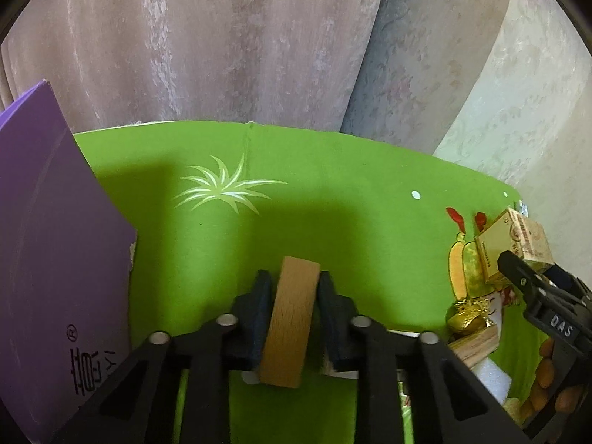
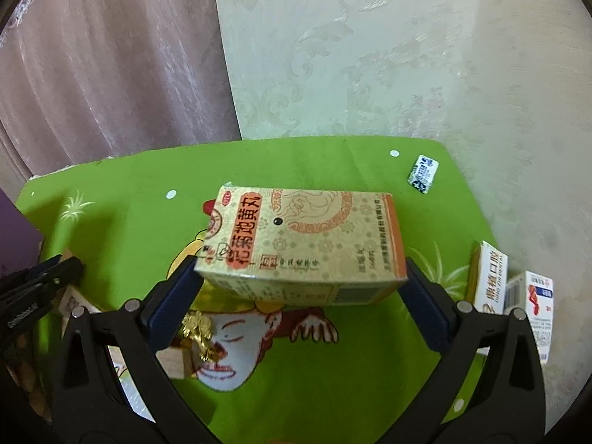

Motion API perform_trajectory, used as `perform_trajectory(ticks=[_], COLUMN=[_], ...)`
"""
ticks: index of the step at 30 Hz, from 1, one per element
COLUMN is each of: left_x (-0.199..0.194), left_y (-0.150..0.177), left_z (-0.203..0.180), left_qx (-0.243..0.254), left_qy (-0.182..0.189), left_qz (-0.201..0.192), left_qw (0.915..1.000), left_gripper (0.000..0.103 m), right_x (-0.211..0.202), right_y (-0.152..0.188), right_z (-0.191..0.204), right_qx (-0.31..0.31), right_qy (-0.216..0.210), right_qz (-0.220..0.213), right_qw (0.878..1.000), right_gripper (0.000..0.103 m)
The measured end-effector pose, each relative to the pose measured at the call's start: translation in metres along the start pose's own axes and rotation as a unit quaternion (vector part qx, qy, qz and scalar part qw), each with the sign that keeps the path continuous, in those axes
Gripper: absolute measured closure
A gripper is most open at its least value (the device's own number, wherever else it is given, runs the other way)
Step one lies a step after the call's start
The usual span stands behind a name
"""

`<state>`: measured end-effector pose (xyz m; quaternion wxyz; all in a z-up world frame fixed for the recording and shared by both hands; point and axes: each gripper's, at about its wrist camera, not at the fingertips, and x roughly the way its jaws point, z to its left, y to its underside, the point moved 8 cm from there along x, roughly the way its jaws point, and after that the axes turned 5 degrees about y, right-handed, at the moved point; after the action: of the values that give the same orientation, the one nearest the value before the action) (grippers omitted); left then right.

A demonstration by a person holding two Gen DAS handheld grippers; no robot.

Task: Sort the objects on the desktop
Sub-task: 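Grasp the wooden block with the left tool while the right tool grasps the beige medicine box, then carry wooden block and beige box into the purple box and release both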

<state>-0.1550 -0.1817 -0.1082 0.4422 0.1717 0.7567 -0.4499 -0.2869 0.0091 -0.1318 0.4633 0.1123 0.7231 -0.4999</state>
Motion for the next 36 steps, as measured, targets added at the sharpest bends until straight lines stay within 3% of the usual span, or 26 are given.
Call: perform_trajectory(ticks=[7,16,25,36], left_x=[-0.006,-0.041,-0.087,-0.159], left_y=[0.001,0.0,0.002,0.005], left_z=[-0.005,-0.021,-0.026,-0.006], left_qx=[0.004,0.017,0.022,0.007], left_qy=[0.011,0.02,0.037,0.054], left_qz=[-0.007,-0.039,-0.075,-0.137], left_qw=[0.9999,0.9989,0.9962,0.989], left_gripper=[0.083,0.083,0.083,0.083], right_x=[-0.005,-0.046,-0.089,-0.148], right_y=[-0.002,-0.004,0.001,0.0], right_z=[-0.005,-0.003,0.004,0.046], right_qx=[0.011,0.015,0.021,-0.005], right_qy=[0.002,-0.008,-0.025,-0.058], right_qz=[-0.015,-0.052,-0.079,-0.114], right_qw=[1.0,0.999,0.996,0.992], right_gripper=[0.005,0.005,0.005,0.005])
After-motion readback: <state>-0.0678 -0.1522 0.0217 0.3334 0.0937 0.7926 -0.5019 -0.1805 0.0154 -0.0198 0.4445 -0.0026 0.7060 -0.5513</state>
